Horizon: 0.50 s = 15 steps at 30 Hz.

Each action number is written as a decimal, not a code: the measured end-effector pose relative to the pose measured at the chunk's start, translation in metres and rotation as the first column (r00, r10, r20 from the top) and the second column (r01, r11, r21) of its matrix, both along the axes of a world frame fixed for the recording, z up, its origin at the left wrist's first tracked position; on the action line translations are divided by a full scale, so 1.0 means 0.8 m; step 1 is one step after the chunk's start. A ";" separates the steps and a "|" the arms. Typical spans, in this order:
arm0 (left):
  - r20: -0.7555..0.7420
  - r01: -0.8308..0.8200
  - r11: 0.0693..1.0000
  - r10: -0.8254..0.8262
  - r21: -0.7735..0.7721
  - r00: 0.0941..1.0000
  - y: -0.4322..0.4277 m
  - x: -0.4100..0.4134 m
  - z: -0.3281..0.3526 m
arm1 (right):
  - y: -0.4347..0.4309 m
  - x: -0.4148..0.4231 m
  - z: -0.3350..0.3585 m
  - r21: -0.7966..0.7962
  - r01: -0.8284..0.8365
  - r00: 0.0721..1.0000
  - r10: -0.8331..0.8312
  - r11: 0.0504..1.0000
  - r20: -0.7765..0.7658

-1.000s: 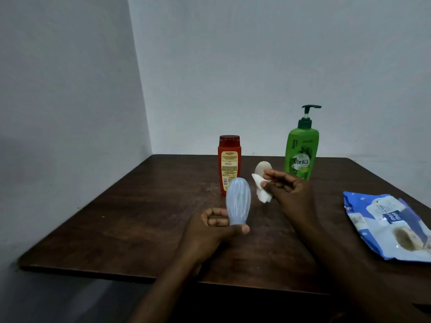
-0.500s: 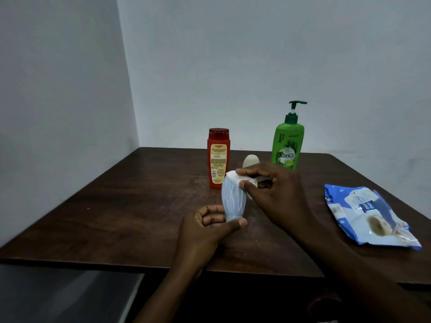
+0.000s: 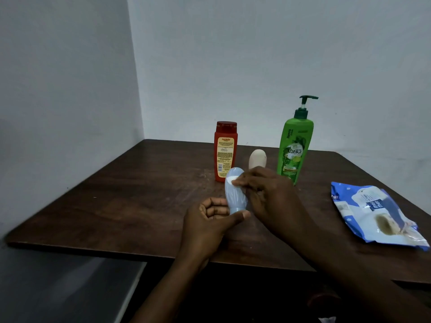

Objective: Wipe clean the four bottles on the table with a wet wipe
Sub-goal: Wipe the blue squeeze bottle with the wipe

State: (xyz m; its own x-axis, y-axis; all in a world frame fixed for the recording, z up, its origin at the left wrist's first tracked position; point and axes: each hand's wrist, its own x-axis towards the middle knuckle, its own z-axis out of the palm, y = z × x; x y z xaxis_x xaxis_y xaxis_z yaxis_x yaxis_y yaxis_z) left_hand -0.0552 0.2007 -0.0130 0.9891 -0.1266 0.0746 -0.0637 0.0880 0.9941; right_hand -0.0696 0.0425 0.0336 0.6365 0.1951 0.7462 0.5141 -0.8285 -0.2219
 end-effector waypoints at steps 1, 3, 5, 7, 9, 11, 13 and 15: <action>0.002 -0.001 1.000 0.001 0.005 1.000 0.001 0.001 0.000 | 0.002 -0.005 -0.003 -0.017 -0.002 1.000 0.002 1.000 -0.012; -0.004 -0.013 1.000 0.013 0.007 1.000 0.001 0.003 -0.004 | 0.003 -0.015 -0.011 -0.034 -0.043 0.999 0.042 0.998 -0.017; -0.001 -0.024 1.000 0.024 0.001 1.000 0.002 0.005 -0.007 | 0.005 -0.027 -0.018 -0.045 -0.095 0.995 0.095 0.994 -0.018; 0.014 -0.016 1.000 0.016 -0.010 1.000 0.002 0.003 -0.007 | 0.006 -0.035 -0.023 -0.047 -0.116 0.993 0.115 0.992 -0.038; 0.021 -0.005 1.000 0.005 -0.018 1.000 0.002 0.002 -0.006 | 0.004 -0.037 -0.022 -0.046 -0.127 0.991 0.124 0.991 -0.052; 0.020 0.003 1.000 -0.003 -0.027 1.000 0.003 0.002 -0.005 | 0.002 -0.037 -0.020 -0.068 -0.133 0.990 0.130 0.989 -0.048; 0.008 0.010 0.999 -0.010 -0.035 1.000 0.004 0.001 -0.004 | 0.003 -0.036 -0.016 -0.111 -0.113 0.993 0.109 0.987 -0.041; -0.010 0.013 0.999 -0.014 -0.035 1.000 0.003 0.001 -0.002 | 0.006 -0.031 -0.010 -0.138 -0.078 0.997 0.075 0.987 -0.025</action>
